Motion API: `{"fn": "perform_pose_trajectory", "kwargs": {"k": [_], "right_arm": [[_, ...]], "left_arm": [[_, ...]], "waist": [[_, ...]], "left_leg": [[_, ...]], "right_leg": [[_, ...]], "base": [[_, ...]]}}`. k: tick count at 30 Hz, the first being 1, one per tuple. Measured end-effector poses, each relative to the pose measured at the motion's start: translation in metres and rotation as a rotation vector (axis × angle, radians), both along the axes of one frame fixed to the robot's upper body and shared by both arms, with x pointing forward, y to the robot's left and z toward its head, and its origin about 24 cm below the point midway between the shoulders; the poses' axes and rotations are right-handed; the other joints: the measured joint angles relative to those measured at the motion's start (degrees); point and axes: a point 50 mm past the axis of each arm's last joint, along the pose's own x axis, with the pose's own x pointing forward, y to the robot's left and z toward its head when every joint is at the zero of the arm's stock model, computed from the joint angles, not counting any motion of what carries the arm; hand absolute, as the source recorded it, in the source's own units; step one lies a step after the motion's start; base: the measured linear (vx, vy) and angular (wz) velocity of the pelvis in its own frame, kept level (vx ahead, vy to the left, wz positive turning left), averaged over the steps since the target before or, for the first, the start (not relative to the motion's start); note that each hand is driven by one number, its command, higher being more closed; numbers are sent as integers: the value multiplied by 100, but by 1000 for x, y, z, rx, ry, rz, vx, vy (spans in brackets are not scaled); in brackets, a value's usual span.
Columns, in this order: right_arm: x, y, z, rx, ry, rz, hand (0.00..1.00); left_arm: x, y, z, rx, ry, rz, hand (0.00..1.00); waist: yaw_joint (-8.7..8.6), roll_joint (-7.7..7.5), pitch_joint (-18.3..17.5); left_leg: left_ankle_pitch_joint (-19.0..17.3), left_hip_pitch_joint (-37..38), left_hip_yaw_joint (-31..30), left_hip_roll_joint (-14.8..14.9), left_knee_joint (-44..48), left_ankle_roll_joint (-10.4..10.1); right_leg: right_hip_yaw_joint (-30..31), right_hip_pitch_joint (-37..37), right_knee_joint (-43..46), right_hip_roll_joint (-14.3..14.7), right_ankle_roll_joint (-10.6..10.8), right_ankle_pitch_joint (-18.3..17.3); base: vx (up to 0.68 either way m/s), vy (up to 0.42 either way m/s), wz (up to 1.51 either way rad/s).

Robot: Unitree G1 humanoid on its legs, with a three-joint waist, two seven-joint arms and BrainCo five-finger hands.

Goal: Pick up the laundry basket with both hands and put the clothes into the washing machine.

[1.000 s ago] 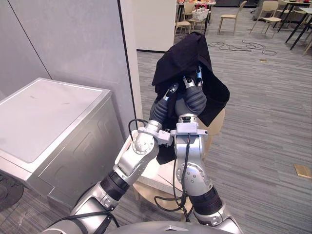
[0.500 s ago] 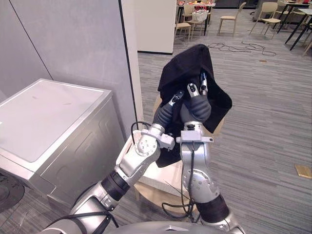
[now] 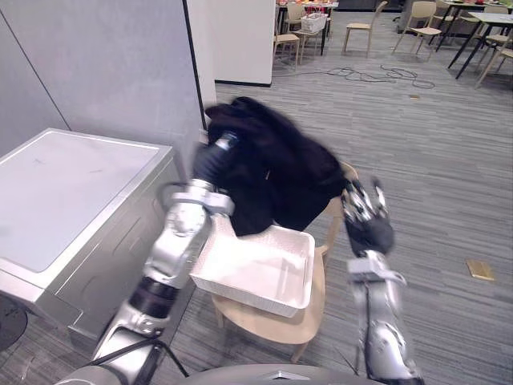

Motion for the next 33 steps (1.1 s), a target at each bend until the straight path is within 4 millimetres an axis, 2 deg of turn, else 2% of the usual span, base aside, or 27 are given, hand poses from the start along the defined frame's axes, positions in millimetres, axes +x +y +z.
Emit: {"fn": "perform_pose_trajectory", "kwargs": {"k": [3,9,13,18,22,24,27,28,29,32,33], "right_arm": [[-5,-15,2,-17,-3,-66,0],[-9,-30,4,-38,-5,-160,0],[-12,-38,4,-28,-2,-218,0],[-16,-47,0,-5,15,-286,0],[-24,-59,-21,6,103,-384,0],[-32,-68,-36,38,159,-451,0],[-54,-84,-61,100,255,-595,0],[-65,-92,-70,112,294,-654,0],[-78,-99,-78,120,335,-719,0],[-103,-107,-91,142,386,-818,0],[-118,-111,-97,156,412,-870,0]], "left_arm": [[-8,27,16,-34,-85,97,100],[-24,59,34,-77,-193,223,100],[-35,83,36,-109,-223,338,100],[-59,115,32,-96,-246,505,100],[-85,149,19,-72,-216,676,100],[-107,170,9,-69,-193,804,100],[-142,194,-13,-99,-130,1023,100],[-157,200,-23,-113,-98,1103,100],[-170,203,-31,-127,-70,1168,100],[-189,203,-45,-142,-29,1241,100],[-197,201,-51,-156,-10,1270,100]], "waist": [[-11,-2,1],[-18,10,-6],[-9,24,-16],[12,49,-32],[27,60,-31],[39,80,-40],[74,90,-50],[136,93,-51],[211,94,-53],[285,79,-57],[316,62,-60]], "left_leg": [[-21,78,90,4,-3,-33],[-15,81,95,8,-5,-20],[-15,89,88,10,-4,-17],[-14,98,68,12,-5,-16],[-30,172,49,15,-9,-15],[-56,169,10,15,-10,-35],[-92,143,-105,13,-11,-26],[-92,133,-109,14,-11,-25],[-92,124,-132,12,-11,-25],[-89,132,-204,9,-10,-21],[-89,172,-235,13,-10,-21]], "right_leg": [[99,15,-21,6,-2,2],[102,26,-82,17,-35,22],[94,54,-89,30,-39,27],[81,80,-94,35,-34,22],[72,178,-101,36,-25,-5],[35,207,-105,34,5,-37],[-75,249,-103,29,-1,-97],[-80,249,-108,30,-1,-97],[-105,260,-109,28,1,-98],[-269,356,-86,19,5,-116],[-372,442,-64,11,-11,-135]], "base": [[7,0,-15],[1,0,-1],[0,0,0],[0,0,0],[-5,1,1],[-21,2,11],[-26,3,20],[-10,8,10],[2,2,9],[9,-7,22],[11,-2,22]]}}
